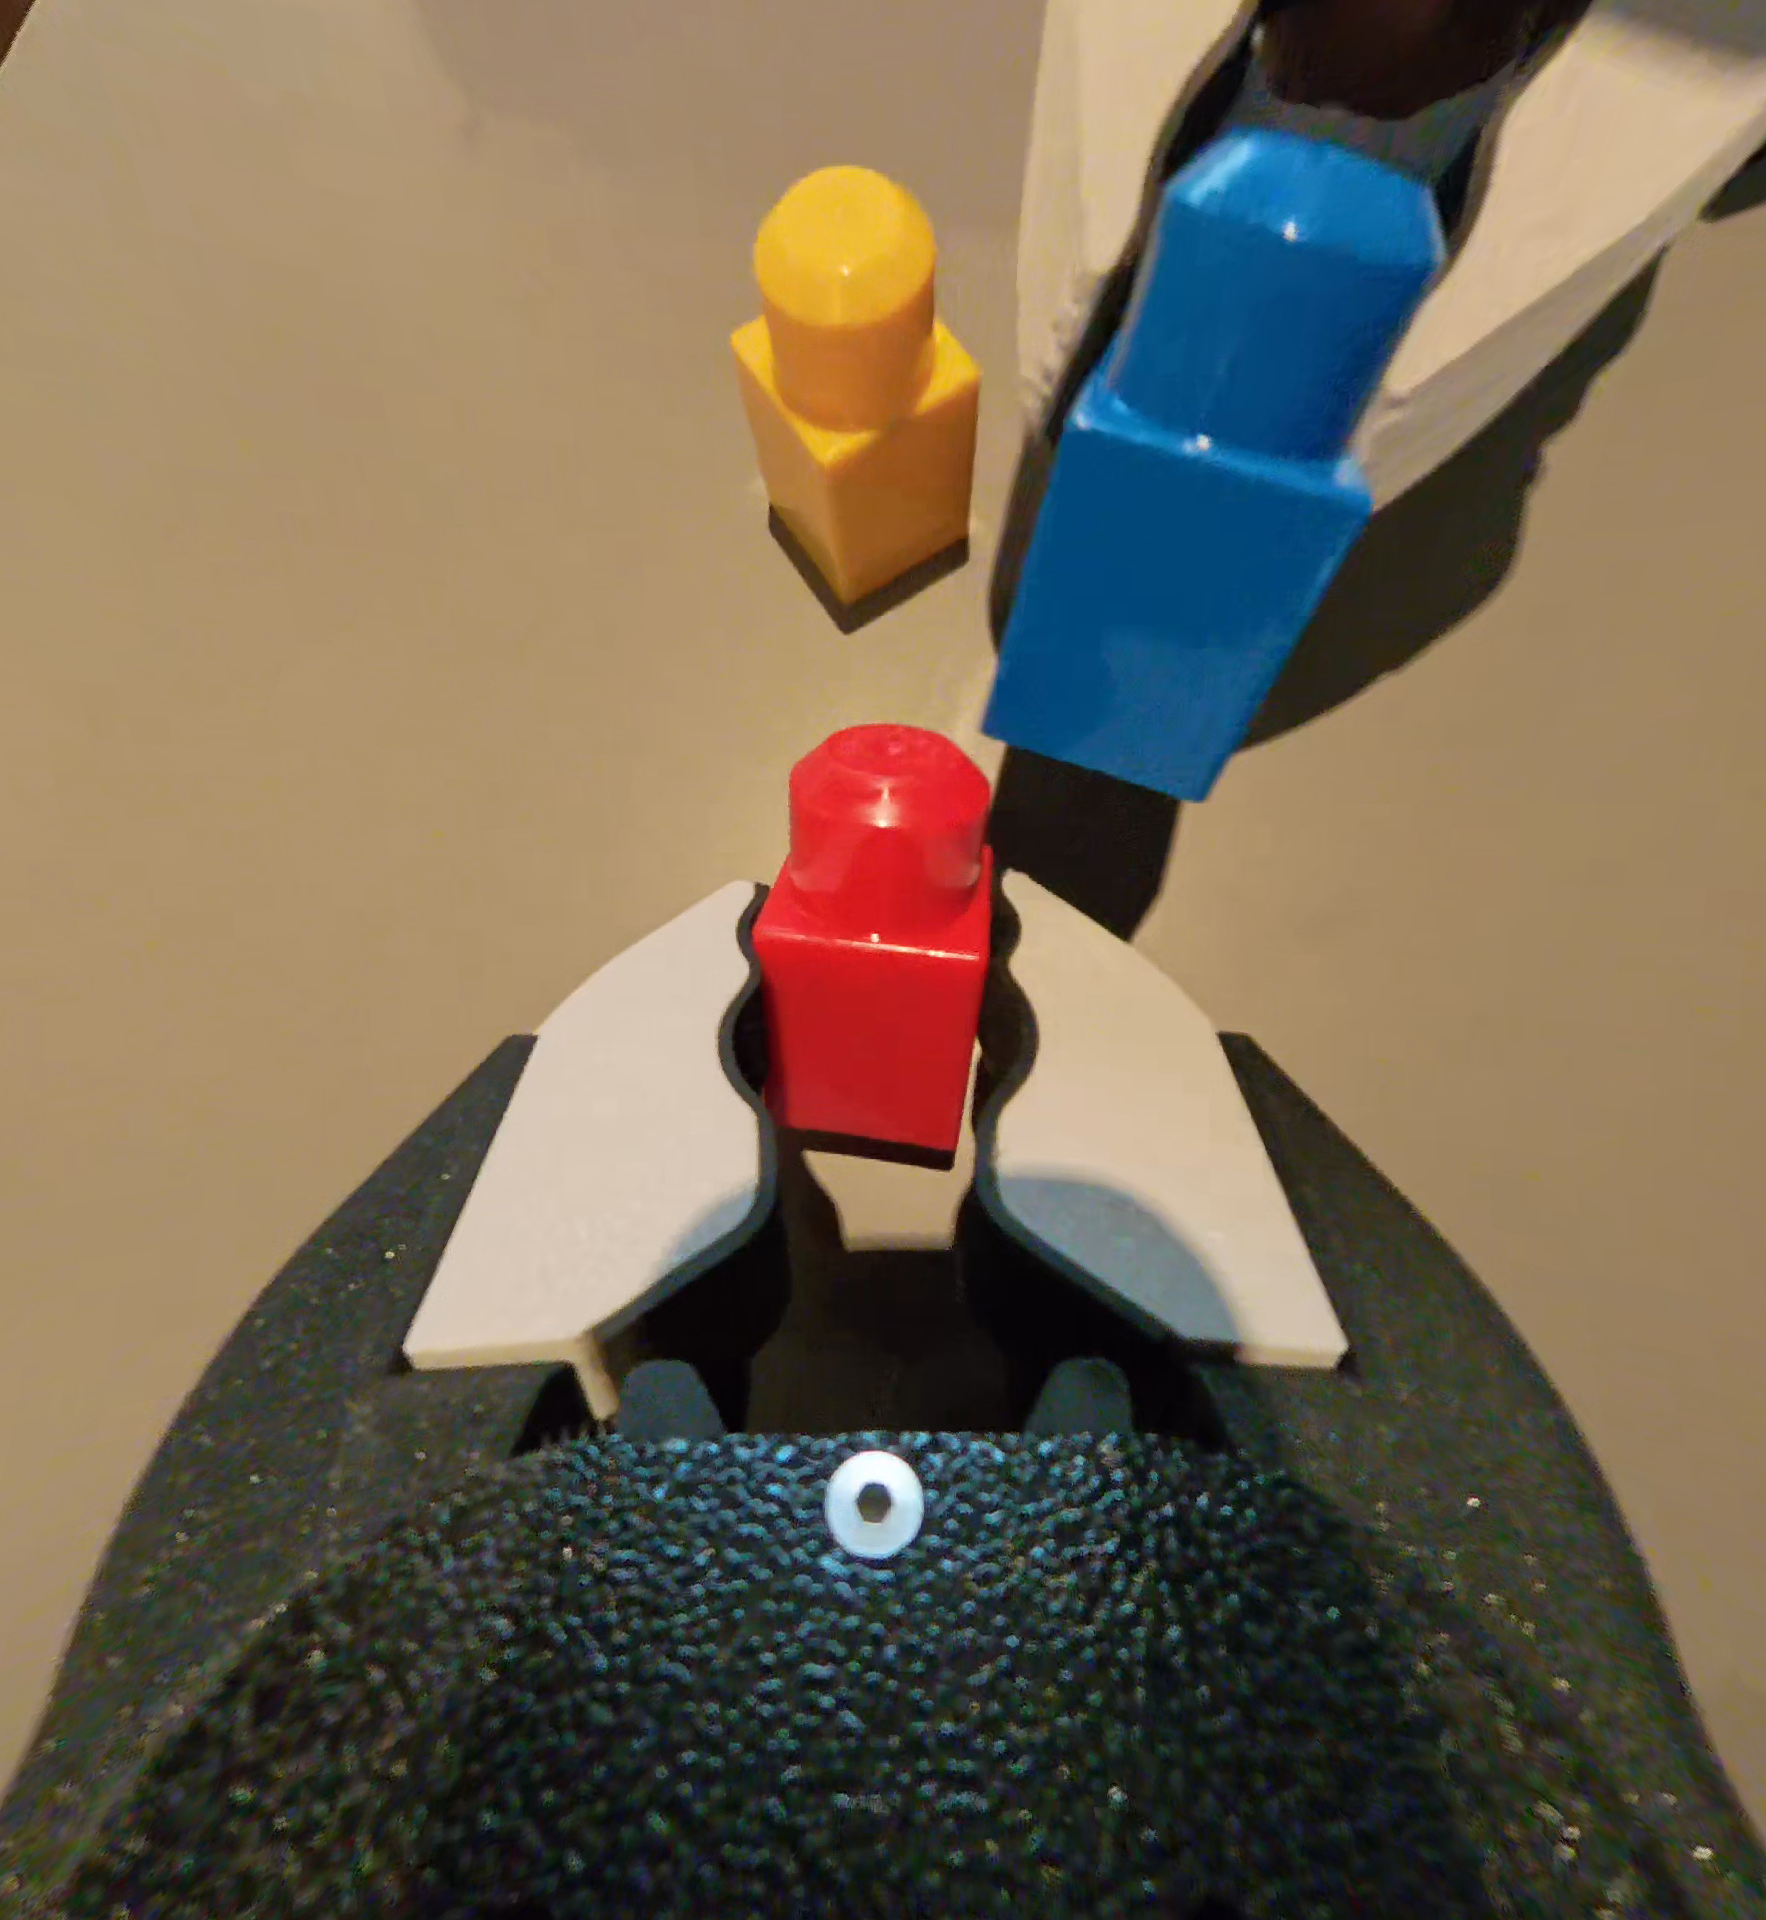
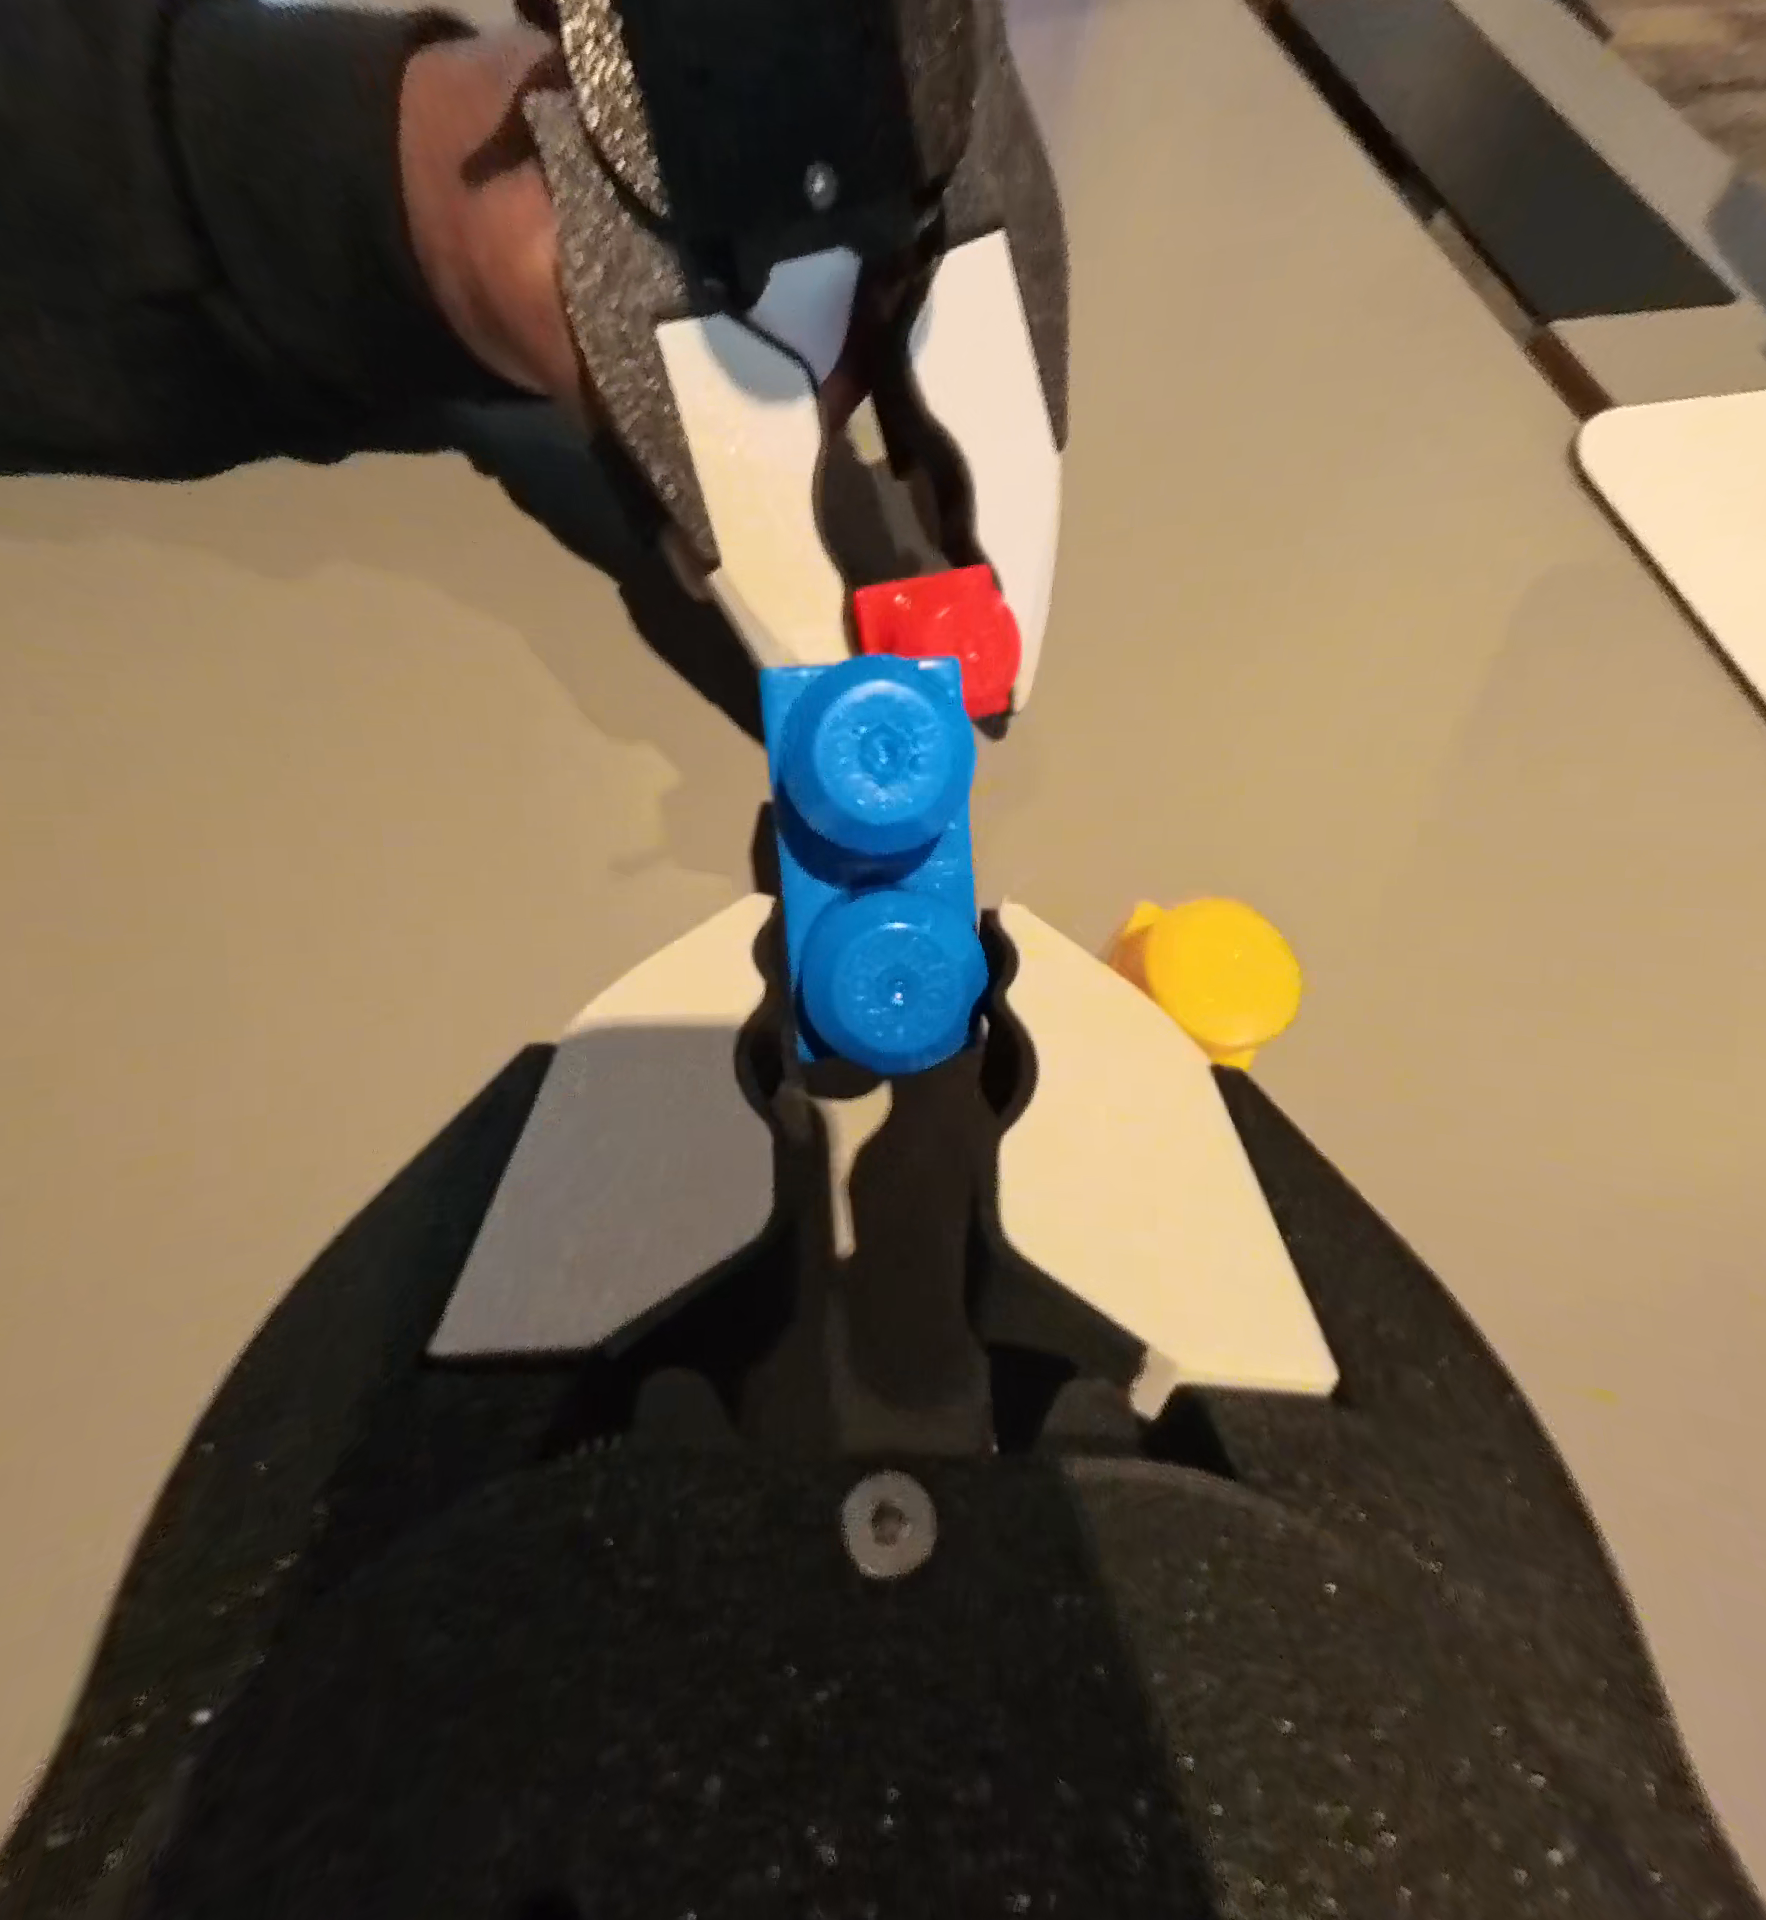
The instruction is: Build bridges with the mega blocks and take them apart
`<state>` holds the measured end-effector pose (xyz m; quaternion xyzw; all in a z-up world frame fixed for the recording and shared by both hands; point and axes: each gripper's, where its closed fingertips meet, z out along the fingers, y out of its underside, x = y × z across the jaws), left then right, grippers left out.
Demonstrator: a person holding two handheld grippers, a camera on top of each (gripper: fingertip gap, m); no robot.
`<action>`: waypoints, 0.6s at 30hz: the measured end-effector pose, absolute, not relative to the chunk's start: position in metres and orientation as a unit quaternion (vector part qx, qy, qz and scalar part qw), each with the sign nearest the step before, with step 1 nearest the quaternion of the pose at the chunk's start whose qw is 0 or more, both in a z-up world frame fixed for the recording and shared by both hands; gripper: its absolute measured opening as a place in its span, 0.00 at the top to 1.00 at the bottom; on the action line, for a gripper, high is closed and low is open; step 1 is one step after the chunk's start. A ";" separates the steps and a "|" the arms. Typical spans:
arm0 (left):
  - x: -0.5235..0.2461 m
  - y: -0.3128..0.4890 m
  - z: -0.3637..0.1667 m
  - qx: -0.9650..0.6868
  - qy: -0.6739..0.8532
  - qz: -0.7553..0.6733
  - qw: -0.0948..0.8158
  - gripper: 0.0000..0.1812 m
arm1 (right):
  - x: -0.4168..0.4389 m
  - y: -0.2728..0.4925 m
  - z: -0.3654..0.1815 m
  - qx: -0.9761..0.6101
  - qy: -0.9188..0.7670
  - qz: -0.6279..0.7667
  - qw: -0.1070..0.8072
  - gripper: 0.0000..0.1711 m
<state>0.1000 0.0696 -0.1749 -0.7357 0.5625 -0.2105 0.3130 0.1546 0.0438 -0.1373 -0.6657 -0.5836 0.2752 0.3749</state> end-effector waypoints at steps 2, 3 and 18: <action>0.101 0.070 -0.175 -0.738 0.558 -0.214 0.314 0.79 | 0.153 0.040 -0.144 -0.666 -0.595 0.269 0.361 0.80; 0.101 0.071 -0.175 -0.738 0.556 -0.215 0.315 0.79 | 0.152 0.038 -0.149 -0.667 -0.599 0.265 0.354 0.80; 0.088 0.074 -0.184 -0.753 0.539 -0.242 0.289 0.79 | 0.144 0.036 -0.155 -0.674 -0.594 0.258 0.357 0.79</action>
